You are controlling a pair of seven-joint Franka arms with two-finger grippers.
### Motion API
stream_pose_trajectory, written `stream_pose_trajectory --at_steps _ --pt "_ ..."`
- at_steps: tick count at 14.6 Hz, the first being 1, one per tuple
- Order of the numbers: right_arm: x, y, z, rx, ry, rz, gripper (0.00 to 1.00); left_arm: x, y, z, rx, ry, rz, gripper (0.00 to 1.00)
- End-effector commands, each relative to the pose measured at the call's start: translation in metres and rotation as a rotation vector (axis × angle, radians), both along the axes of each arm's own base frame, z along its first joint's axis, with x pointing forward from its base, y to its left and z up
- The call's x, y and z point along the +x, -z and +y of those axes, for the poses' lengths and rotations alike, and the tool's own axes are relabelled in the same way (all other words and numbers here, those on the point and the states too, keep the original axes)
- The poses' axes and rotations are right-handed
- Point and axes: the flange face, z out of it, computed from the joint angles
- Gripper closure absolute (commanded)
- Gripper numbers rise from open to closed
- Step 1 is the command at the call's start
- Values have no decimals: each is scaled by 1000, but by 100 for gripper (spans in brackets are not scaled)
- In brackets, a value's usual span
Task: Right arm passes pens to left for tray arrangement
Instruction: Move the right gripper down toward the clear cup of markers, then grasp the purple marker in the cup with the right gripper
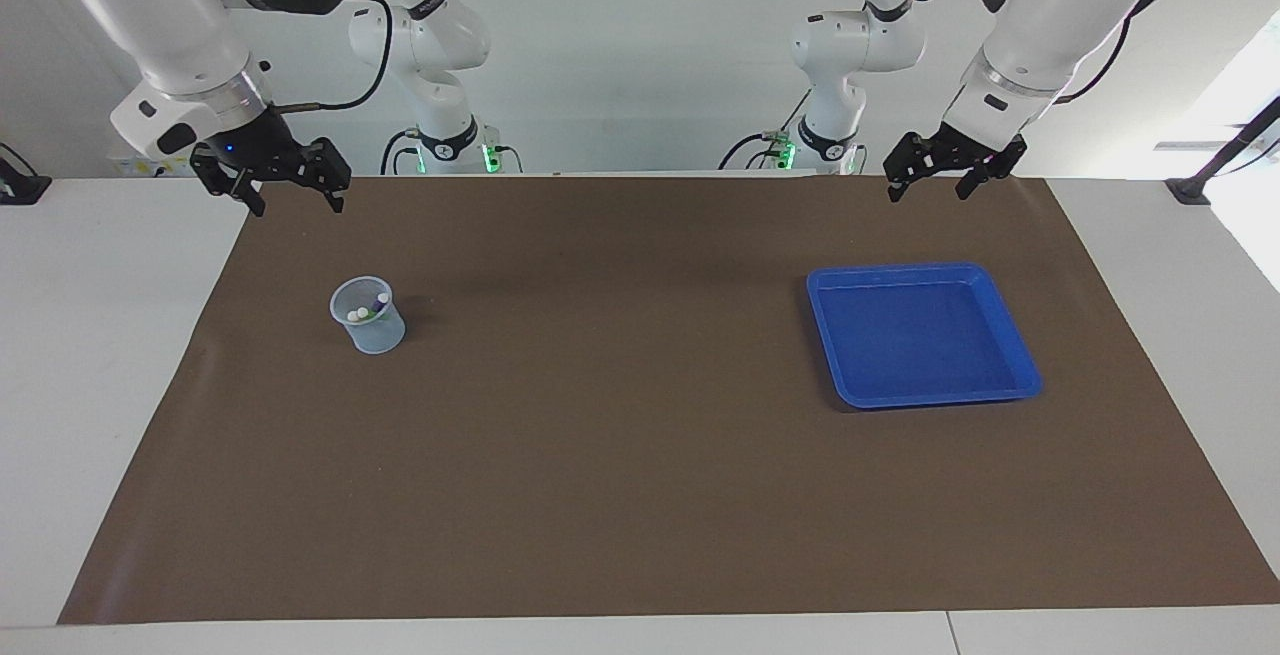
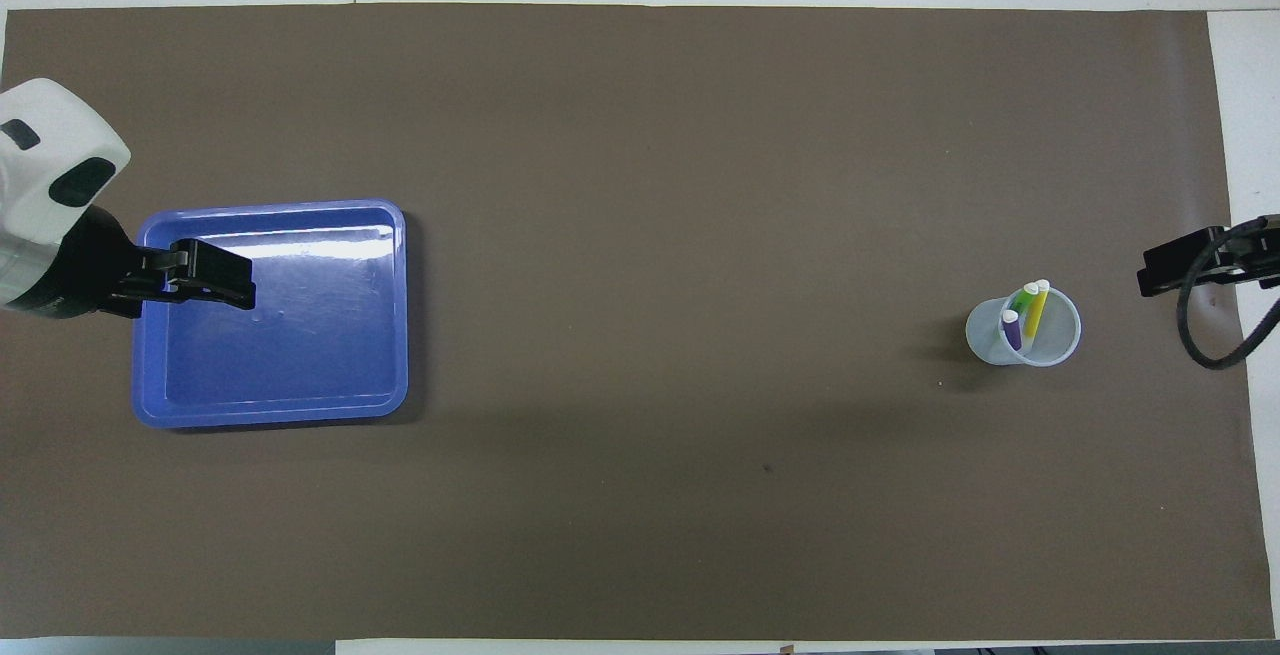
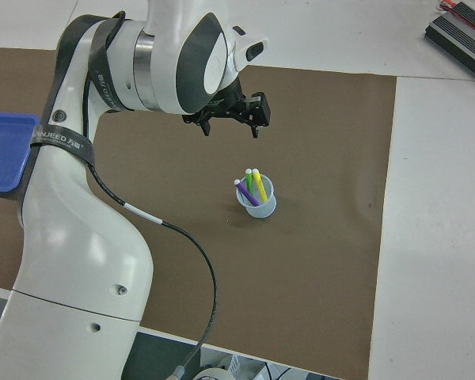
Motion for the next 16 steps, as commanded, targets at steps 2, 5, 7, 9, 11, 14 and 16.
stream_pose_trajectory --at_steps 2,5,7,9,11,14,16 --pt "-19 35 20 34 -217 -7 0 -3 -3 4 9 6 -18 0" --pt "-12 83 22 59 -455 5 13 -3 -3 4 9 7 -16 0" --pt "-5 116 21 70 -599 6 35 -3 -3 4 9 6 -16 0" --pt "-7 140 20 78 -685 12 39 -3 -3 4 9 3 -16 0" --pt "-12 148 26 82 -746 17 39 -3 -3 4 9 3 -16 0" --pt "-13 168 26 79 -756 9 39 -4 -3 3 10 4 -16 0" --pt "-18 183 28 78 -784 7 42 -4 -3 3 9 6 -16 0"
